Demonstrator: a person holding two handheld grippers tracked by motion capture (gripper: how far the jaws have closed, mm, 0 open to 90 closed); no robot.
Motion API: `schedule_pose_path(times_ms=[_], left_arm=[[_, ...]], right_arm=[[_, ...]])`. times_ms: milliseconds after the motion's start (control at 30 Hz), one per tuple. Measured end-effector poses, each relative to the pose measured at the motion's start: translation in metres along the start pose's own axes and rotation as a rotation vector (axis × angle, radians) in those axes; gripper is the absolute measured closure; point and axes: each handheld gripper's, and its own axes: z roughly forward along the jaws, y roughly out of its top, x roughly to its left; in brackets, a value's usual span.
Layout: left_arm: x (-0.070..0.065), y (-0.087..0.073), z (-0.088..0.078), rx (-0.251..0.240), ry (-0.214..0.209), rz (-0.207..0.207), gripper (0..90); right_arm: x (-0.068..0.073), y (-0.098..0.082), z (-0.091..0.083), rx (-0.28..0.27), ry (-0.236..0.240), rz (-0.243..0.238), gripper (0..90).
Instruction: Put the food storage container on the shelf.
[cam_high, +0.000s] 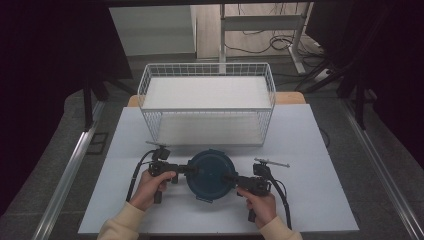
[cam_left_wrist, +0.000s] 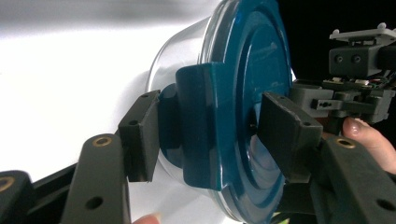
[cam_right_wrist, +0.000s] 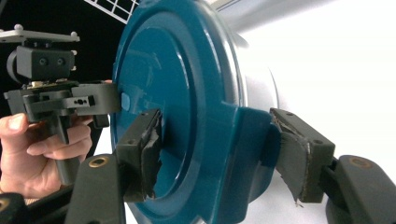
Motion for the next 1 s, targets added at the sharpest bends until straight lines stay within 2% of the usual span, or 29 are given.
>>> schedule_pose_path(times_ms=[133, 233, 367, 533, 767, 1000], left_arm=[[-0.006, -0.002, 0.000, 0.005, 0.006, 0.020, 42.6], [-0.010, -0.003, 0.000, 0.001, -0.002, 0.018, 42.7], [-0.016, -0.004, -0.003, -0.009, -0.004, 0.038, 42.8], [-0.024, -0.005, -0.008, -0.018, -0.008, 0.053, 43.0], [-0.039, -0.005, -0.018, -0.067, -0.001, 0.102, 43.0], [-0.052, -0.005, -0.026, -0.095, 0.001, 0.144, 43.0]], right_arm=[[0.001, 0.001, -0.004, -0.019, 0.003, -0.008, 37.9], [0.003, 0.003, -0.008, -0.034, -0.002, -0.026, 37.8], [0.007, 0.003, -0.014, -0.047, 0.001, -0.054, 37.8], [0.015, 0.005, -0.020, -0.057, 0.004, -0.103, 37.8], [0.027, 0.007, -0.030, -0.093, 0.015, -0.166, 37.8], [0.039, 0.009, -0.039, -0.120, 0.022, -0.236, 37.8]])
